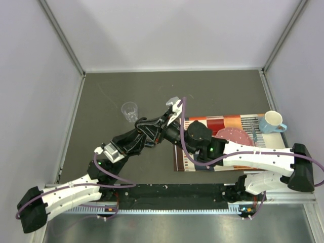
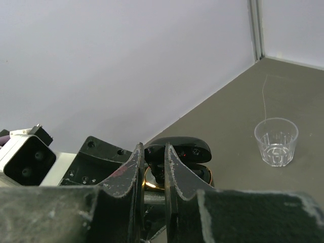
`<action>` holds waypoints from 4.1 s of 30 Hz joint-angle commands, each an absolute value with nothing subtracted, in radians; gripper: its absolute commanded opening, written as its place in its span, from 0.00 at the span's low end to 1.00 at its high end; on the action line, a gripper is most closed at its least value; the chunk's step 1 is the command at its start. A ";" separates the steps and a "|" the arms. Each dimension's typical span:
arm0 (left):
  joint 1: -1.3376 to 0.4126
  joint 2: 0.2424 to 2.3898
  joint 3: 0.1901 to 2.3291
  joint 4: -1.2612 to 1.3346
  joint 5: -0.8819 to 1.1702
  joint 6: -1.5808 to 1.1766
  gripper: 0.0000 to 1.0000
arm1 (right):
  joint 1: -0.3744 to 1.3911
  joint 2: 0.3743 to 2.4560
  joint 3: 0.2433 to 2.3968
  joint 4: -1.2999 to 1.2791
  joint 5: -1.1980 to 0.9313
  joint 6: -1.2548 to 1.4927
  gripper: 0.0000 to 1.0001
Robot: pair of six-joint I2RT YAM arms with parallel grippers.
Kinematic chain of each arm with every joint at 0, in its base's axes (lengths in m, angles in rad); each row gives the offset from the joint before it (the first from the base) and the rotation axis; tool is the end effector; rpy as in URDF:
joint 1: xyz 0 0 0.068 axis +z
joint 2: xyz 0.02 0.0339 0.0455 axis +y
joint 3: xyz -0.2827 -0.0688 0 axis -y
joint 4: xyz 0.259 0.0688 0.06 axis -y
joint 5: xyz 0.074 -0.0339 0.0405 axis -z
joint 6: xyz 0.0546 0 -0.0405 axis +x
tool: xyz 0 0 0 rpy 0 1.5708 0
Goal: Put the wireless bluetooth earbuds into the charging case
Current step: Place the earbud in the charging case.
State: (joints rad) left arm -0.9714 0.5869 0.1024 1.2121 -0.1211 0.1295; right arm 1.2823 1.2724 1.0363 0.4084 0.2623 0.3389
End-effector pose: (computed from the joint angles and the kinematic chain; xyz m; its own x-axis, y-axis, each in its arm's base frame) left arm 0.0830 -0.1098 0.2878 0.4713 -0.4626 -0.7509 0.7138 0.7001 0.0168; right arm 0.1068 0.3100 0.4032 -0.2376 0.3278 -0.9144 -0.8209 0.4355 0.3695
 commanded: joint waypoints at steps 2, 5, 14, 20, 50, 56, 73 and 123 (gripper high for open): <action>-0.974 0.564 0.107 1.358 -0.130 0.141 0.00 | 1.290 1.259 1.060 0.318 0.333 0.298 0.00; -0.974 0.565 0.104 1.365 -0.130 0.140 0.00 | 1.292 1.255 1.060 0.313 0.341 0.293 0.00; -0.974 0.564 0.103 1.381 -0.132 0.143 0.00 | 1.292 1.247 1.066 0.296 0.351 0.288 0.03; -0.974 0.575 0.104 1.394 -0.132 0.143 0.00 | 1.290 1.249 1.069 0.299 0.353 0.288 0.03; -0.974 0.618 0.103 1.456 -0.179 0.130 0.00 | 1.292 1.227 1.015 0.390 0.339 0.296 0.00; -0.974 0.618 0.098 1.473 -0.189 0.129 0.00 | 1.292 1.227 1.019 0.376 0.365 0.322 0.00; -0.974 0.653 0.104 1.503 -0.186 0.133 0.00 | 1.292 1.247 1.040 0.436 0.267 0.409 0.00; -0.974 0.612 0.087 1.502 -0.187 0.135 0.00 | 1.267 1.302 1.104 0.457 0.264 0.429 0.00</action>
State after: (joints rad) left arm -0.9752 0.6209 0.0738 1.3029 -0.1997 0.1406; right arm 1.2839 1.2972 1.1007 0.4232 0.2691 0.4049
